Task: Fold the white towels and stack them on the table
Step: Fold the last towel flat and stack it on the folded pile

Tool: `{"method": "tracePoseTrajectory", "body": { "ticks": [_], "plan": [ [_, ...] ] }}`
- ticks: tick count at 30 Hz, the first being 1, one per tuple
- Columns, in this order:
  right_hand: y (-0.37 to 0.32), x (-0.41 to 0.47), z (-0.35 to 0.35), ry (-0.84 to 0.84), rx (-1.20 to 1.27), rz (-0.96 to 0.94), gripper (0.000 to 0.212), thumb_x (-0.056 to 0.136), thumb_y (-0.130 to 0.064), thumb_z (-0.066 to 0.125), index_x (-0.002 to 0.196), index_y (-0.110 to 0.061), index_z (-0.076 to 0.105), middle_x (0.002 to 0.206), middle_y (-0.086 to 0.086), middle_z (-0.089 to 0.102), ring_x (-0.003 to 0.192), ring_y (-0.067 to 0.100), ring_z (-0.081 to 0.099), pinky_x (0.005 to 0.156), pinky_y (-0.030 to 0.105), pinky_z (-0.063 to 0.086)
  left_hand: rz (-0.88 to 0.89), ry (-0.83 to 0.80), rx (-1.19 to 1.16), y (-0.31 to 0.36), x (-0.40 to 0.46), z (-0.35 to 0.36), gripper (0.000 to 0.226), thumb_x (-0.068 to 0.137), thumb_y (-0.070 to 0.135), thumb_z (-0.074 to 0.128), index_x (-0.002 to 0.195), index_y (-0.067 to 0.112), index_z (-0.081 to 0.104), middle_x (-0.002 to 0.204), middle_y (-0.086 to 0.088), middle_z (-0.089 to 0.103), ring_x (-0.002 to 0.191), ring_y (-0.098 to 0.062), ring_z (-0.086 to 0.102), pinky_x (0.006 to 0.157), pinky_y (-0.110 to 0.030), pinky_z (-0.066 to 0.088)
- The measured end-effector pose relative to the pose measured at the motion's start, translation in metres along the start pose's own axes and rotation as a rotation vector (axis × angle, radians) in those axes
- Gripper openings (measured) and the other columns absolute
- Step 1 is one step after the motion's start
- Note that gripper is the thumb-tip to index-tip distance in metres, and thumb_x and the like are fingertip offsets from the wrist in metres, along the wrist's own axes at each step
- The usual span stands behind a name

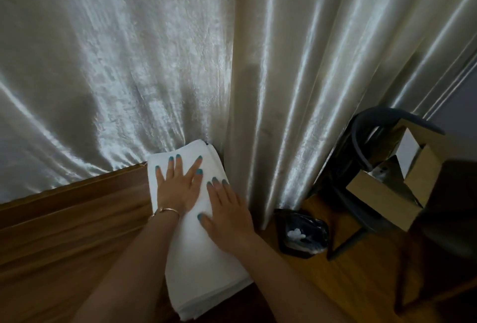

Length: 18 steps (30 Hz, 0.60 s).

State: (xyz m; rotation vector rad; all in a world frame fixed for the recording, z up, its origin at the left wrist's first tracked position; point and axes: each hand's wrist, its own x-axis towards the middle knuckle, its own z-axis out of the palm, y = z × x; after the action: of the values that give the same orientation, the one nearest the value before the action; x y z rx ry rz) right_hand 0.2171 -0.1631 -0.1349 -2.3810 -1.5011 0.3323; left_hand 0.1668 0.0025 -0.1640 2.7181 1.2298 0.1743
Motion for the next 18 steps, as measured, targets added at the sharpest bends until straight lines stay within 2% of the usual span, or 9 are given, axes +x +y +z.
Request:
{"method": "tracePoseTrajectory", "body": {
  "ticks": [1,2,6,10,13,17,18],
  "plan": [
    [0.002,0.001,0.006,-0.041,-0.012,0.0,0.067,0.099,-0.048,0.027,0.153,-0.021,-0.001,0.162,-0.001,-0.005,0.148,0.019,-0.007,0.12,0.046,0.006,0.005,0.015,-0.004,-0.001,0.0,0.0,0.051,0.096,0.055,0.008,0.146,0.053,-0.002,0.162,-0.009,0.007,0.149,-0.025,-0.003,0.117,-0.055,-0.006],
    [0.004,0.002,0.012,-0.049,-0.029,-0.005,0.067,0.099,-0.05,0.023,0.152,-0.022,-0.007,0.162,-0.002,-0.01,0.148,0.017,-0.012,0.12,0.047,0.003,0.007,0.033,0.001,0.0,0.0,0.001,0.05,0.098,0.052,0.01,0.146,0.052,-0.001,0.162,-0.009,0.008,0.149,-0.024,-0.002,0.117,-0.055,-0.007],
    [0.009,0.007,0.024,-0.007,-0.069,-0.003,0.066,0.098,-0.051,0.018,0.152,-0.024,-0.007,0.162,-0.003,-0.01,0.148,0.015,-0.012,0.117,0.047,-0.004,0.001,0.072,0.03,0.003,0.0,0.005,0.051,0.098,0.052,0.014,0.148,0.05,0.003,0.162,-0.01,0.009,0.149,-0.023,-0.001,0.117,-0.052,-0.01],
    [0.007,0.007,0.03,0.012,-0.087,0.032,0.066,0.096,-0.052,0.015,0.152,-0.026,-0.009,0.161,-0.005,-0.012,0.147,0.013,-0.014,0.114,0.042,-0.009,0.008,0.045,0.059,0.002,0.002,0.002,0.052,0.097,0.054,0.012,0.148,0.05,0.0,0.162,-0.009,0.008,0.149,-0.023,0.0,0.117,-0.05,-0.009],
    [0.004,0.007,0.023,-0.07,-0.123,0.055,0.066,0.097,-0.053,0.014,0.151,-0.026,-0.012,0.161,-0.005,-0.015,0.147,0.014,-0.016,0.116,0.046,-0.009,0.06,-0.043,0.079,0.002,0.001,-0.006,0.054,0.098,0.054,0.015,0.15,0.046,-0.001,0.162,-0.011,0.005,0.149,-0.025,0.001,0.119,-0.047,-0.001],
    [-0.011,0.012,-0.007,-0.232,-0.289,0.09,0.067,0.097,-0.057,0.011,0.152,-0.026,-0.011,0.161,-0.005,-0.013,0.148,0.016,-0.011,0.116,0.048,-0.009,0.202,-0.374,0.196,-0.023,-0.004,-0.053,0.055,0.1,0.049,0.016,0.152,0.035,0.003,0.162,-0.01,-0.001,0.149,-0.026,0.001,0.119,-0.046,0.012],
    [-0.023,0.017,-0.02,-0.229,-0.288,0.107,0.067,0.096,-0.059,0.01,0.152,-0.028,-0.009,0.161,-0.006,-0.012,0.148,0.015,-0.01,0.117,0.048,-0.007,0.22,-0.423,0.237,-0.036,-0.01,-0.067,0.054,0.101,0.046,0.015,0.152,0.034,0.005,0.162,-0.009,-0.002,0.149,-0.027,0.001,0.118,-0.048,0.013]
  ]
}}
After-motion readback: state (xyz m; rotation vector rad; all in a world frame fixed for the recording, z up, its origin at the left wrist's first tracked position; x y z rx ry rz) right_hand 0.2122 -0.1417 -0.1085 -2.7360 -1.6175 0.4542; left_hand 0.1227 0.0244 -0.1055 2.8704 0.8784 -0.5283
